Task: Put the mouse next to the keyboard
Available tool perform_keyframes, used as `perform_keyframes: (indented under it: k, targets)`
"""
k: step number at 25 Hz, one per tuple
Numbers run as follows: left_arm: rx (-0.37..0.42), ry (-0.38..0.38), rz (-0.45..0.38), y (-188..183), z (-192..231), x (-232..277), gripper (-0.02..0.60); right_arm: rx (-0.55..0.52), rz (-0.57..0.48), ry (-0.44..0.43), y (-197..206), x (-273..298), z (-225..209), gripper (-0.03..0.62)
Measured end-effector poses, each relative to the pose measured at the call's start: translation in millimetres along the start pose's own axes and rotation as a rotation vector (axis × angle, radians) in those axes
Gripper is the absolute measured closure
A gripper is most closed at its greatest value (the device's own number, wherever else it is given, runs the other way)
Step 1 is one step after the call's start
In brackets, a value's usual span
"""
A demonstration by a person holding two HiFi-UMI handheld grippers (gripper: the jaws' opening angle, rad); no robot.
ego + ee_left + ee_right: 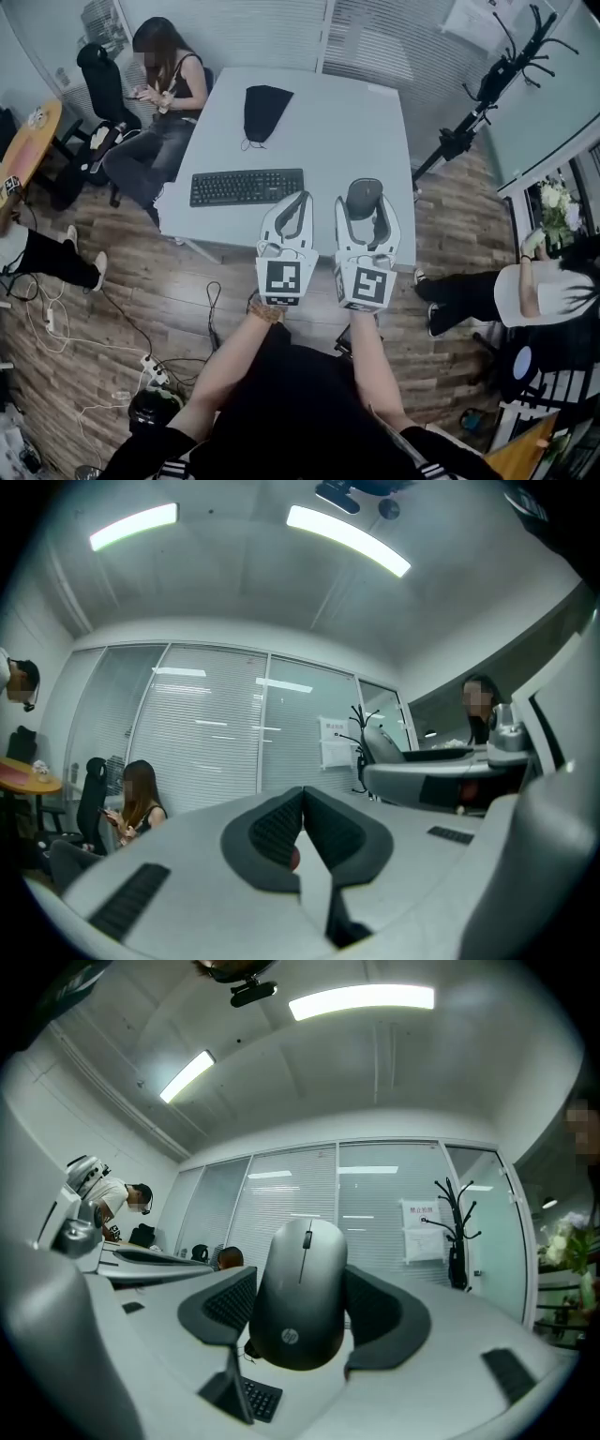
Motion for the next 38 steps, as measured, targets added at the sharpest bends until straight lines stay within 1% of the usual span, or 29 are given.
perform_keyframes:
  k: [4,9,16,22,28,38]
  targets:
    - [-0.009,0.007,-0.014,7,21,22,0.569,-0.012,-0.003,0.013,2,29,4,0.301]
    - [-0.019,0.006,-0.023,14,44,31,0.569,-0.03,-0.006,0.02,4,50,17,0.301]
    - [-0.02,0.013,-0.008,26,51,43,0.569,-0.022,-0.006,0.042,11,69,11,0.299]
    - [-0.006,-0.014,-0.013,37,59,61,0.569,-0.022,-0.019,0.039,19,96,-1,0.3]
    - [0.014,-0.021,-0.011,44,70,79,0.569,-0.02,-0.027,0.045,26,128,-10,0.301]
    - [0.023,-0.025,0.026,64,85,107,0.569,-0.038,0.004,0.047,41,169,-28,0.301]
Point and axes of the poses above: the fingertips, and each gripper's own axes: x forward along the fingers, z to its left, y out of its underside, the point moved 10 cm from there along -x, backward along the fingers, and after that the axes turned 10 degrees about x, right-handed, at the moved point
